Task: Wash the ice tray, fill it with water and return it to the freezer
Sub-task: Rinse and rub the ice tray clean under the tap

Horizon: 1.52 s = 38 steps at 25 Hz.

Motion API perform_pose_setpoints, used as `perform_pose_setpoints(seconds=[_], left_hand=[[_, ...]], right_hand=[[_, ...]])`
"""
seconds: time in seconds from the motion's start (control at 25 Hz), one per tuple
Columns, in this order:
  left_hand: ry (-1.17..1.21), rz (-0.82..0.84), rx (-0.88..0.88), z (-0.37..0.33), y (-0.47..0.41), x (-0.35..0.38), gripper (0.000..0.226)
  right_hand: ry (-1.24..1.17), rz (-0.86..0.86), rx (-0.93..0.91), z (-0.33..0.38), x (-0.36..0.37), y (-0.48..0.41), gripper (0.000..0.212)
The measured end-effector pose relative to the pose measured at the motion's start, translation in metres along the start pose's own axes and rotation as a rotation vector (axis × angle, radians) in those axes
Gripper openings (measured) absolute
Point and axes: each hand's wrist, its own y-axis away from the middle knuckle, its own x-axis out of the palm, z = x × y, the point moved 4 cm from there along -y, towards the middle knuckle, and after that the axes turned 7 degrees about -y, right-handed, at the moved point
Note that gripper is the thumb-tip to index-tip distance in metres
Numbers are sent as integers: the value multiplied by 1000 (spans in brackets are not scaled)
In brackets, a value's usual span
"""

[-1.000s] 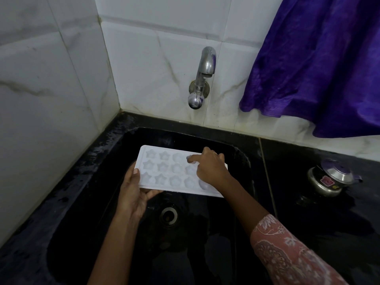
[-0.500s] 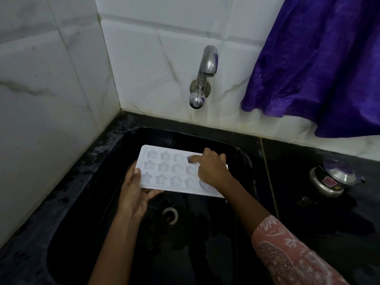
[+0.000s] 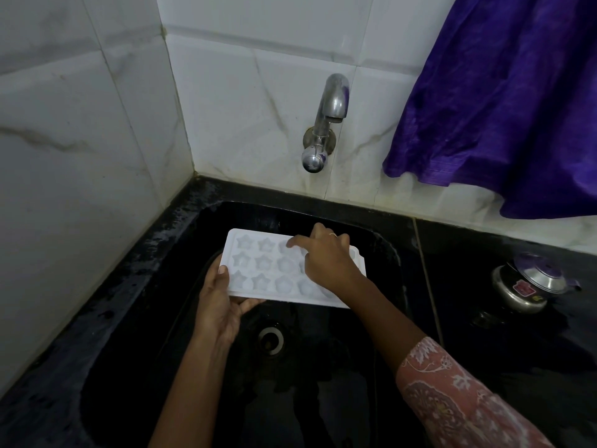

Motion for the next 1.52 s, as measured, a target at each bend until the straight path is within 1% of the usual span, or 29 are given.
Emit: perform_pose_setpoints(seconds=[0.2, 0.36, 0.6, 0.72, 1.0, 1.16, 1.28, 1.4, 1.52], left_hand=[[24, -7, -18, 0, 3, 3, 31], [14, -21, -18, -2, -1, -3, 34], [17, -17, -21, -2, -2, -1, 31], [0, -18, -1, -3, -2, -1, 30], [3, -26, -16, 0, -2, 0, 30], [16, -10, -15, 2, -2, -1, 32], [57, -9, -23, 5, -1, 1, 32], [61, -13, -19, 6, 0, 3, 33], [48, 1, -17, 6, 1, 4, 36]], right_hand=[[3, 82, 27, 5, 9, -7, 52], [-4, 114, 18, 5, 12, -8, 50], [34, 77, 14, 6, 10, -10, 52], [8, 84, 26, 7, 12, -11, 53], [12, 90, 17, 7, 12, -9, 53], [9, 33, 33, 5, 8, -7, 51], [2, -13, -16, 17, 1, -9, 53], [43, 50, -67, 30, 5, -13, 50], [63, 116, -45, 33, 14, -17, 49]])
